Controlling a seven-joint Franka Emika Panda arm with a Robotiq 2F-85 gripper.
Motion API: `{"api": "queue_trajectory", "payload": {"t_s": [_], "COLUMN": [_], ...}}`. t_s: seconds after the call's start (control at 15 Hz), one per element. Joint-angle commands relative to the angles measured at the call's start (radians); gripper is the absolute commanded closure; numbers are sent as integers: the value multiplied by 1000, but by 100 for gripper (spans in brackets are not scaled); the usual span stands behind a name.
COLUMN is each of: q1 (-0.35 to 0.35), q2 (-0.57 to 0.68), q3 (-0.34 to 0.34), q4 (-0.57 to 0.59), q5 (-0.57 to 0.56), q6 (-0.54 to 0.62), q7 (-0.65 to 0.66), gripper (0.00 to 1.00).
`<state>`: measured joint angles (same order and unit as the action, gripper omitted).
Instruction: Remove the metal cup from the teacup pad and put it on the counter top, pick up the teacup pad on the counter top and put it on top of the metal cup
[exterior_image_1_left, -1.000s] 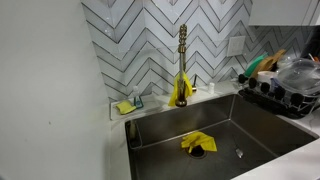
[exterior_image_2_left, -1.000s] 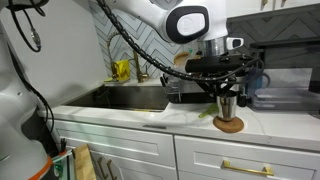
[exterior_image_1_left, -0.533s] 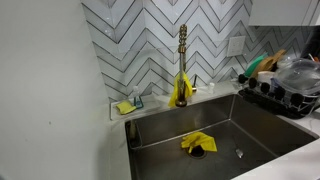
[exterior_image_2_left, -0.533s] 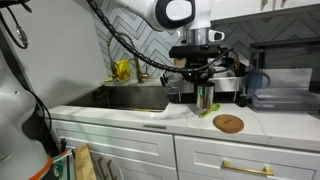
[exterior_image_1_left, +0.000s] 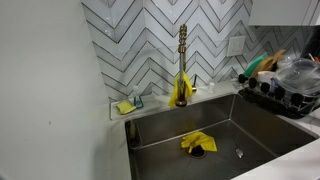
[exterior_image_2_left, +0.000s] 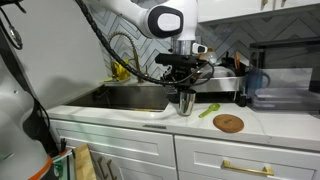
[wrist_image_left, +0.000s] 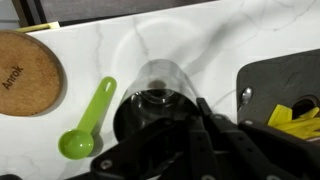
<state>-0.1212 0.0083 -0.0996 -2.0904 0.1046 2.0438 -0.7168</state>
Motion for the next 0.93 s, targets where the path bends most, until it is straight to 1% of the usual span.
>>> {"api": "queue_trajectory", "payload": {"t_s": [0.0, 0.2, 0.27, 0.33, 0.53, 0.73, 0.87], "q1": [13, 18, 18, 18, 15, 15, 14], "q2": [-27, -41, -41, -42, -51, -77, -98], "q3": [6, 8, 8, 7, 4, 0, -6], "q4": [-68, -85, -87, -89, -77, -57, -27], "q5": [-5, -11, -11, -16, -10, -8, 8], "q6": [62, 84, 85, 91, 78, 62, 22], "q7": [17, 15, 15, 21, 21, 17, 12], "gripper": [99, 99, 71, 70, 49, 25, 12]}}
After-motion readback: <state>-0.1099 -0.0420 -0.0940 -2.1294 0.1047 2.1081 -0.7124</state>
